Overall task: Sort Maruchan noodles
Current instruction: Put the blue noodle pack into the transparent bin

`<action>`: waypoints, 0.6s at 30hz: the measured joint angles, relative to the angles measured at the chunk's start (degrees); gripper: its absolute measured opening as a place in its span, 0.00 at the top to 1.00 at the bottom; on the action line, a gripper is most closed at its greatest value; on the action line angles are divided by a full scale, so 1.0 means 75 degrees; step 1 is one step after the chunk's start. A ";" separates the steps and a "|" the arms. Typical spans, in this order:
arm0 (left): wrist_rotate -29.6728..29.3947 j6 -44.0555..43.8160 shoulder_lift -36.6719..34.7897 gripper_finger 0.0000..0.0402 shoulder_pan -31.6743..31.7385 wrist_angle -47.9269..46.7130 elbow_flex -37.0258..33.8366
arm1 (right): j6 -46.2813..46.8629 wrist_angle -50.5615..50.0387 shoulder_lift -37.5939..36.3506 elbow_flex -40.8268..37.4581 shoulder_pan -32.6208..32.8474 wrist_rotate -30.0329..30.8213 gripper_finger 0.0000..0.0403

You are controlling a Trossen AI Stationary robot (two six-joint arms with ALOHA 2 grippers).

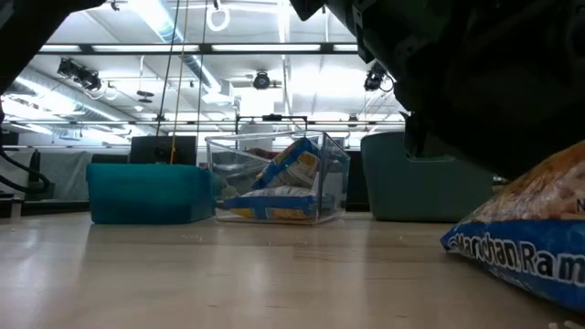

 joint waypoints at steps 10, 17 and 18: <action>-0.0005 -0.0015 0.0000 0.77 -0.0002 -0.0119 0.0000 | 0.0000 -0.0002 -0.0001 0.0002 -0.0002 -0.0001 0.88; -0.0008 -0.0050 -0.0016 0.88 0.0009 -0.0197 0.0003 | 0.0000 -0.0002 -0.0001 0.0002 -0.0002 -0.0001 0.88; -0.0007 -0.0050 -0.0028 0.90 0.0020 -0.0238 0.0003 | 0.0000 -0.0002 0.0001 0.0000 -0.0001 -0.0001 0.88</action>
